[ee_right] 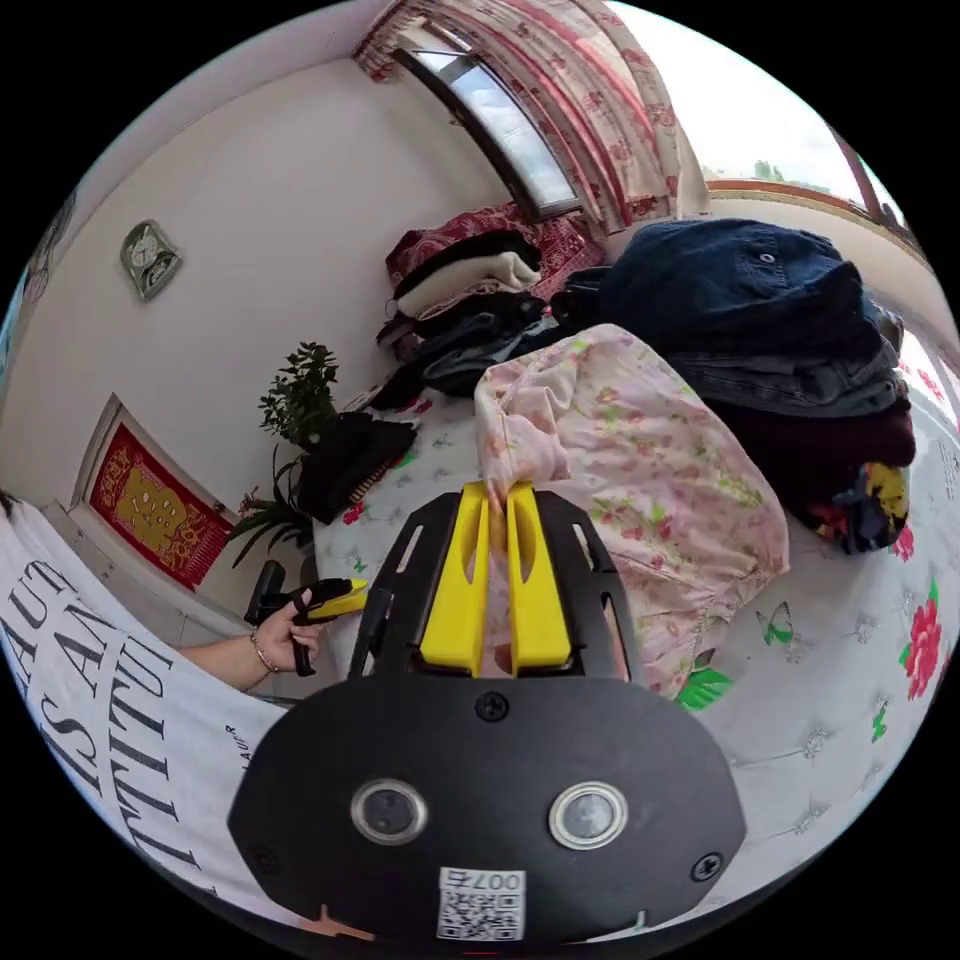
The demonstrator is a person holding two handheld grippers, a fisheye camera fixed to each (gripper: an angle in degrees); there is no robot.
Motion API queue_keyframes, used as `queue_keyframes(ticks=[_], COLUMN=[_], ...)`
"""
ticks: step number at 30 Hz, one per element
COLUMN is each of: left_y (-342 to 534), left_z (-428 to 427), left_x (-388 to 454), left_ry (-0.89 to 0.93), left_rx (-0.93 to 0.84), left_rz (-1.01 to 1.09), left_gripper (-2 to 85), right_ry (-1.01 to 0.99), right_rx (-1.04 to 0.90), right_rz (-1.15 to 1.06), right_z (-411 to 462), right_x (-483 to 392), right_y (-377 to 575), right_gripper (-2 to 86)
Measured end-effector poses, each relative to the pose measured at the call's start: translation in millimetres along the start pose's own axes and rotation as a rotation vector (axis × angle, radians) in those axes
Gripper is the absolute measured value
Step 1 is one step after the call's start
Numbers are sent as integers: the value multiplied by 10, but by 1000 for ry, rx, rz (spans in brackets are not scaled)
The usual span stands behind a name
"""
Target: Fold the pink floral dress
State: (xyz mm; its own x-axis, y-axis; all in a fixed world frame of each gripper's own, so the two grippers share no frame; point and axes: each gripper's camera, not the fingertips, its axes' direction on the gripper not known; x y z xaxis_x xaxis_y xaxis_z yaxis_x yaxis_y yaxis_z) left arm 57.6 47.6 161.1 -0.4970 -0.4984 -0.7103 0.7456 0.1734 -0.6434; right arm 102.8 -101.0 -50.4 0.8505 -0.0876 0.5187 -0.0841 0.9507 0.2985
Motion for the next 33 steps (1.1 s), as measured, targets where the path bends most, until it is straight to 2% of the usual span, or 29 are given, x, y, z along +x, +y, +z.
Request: queue_keyframes(ticks=[2, 4, 6, 9, 14, 16, 19, 21, 22, 25, 29, 33], left_y=[10, 2, -12, -35, -126, -190, -250, -255, -251, -177, 111, 577], left_z=[-11, -16, 14, 37, 85, 162, 304, 396, 418, 302, -40, -639], left_x=[-57, -106, -136, -161, -212, -205, -189, -178, -156, -41, 177, 365], left_ry=[29, 69, 115, 168, 192, 194, 165, 161, 177, 210, 234, 265], left_rx=[-6, -14, -45, -85, -150, -188, -230, -257, -257, -216, -168, -76], left_rz=[-3, 6, 14, 50, 95, 114, 128, 135, 141, 147, 160, 161], left_gripper=[128, 136, 150, 158, 143, 126, 78, 51, 44, 38, 34, 32], right_ry=[-47, -107, -140, -71, 100, 59, -46, -95, -177, -233, -313, -395], right_rx=[-95, -323, -391, -368, -279, -271, -217, -187, -228, -279, -194, -202], right_rz=[-50, -20, 7, 48, 356, 556, 721, 742, 742, 694, 581, 445], right_z=[623, 1433, 1681, 1558, 1013, 908, 972, 1025, 1167, 1333, 1054, 723], right_x=[-384, -590, -581, -311, 600, 1006, 1256, 1288, 1301, 1174, 856, 460], right_y=[124, 409, 613, 752, 1153, 1536, 1947, 2028, 2050, 2030, 1946, 1868], right_gripper=[27, 37, 44, 58, 80, 87, 84, 71, 61, 36, 15, 5])
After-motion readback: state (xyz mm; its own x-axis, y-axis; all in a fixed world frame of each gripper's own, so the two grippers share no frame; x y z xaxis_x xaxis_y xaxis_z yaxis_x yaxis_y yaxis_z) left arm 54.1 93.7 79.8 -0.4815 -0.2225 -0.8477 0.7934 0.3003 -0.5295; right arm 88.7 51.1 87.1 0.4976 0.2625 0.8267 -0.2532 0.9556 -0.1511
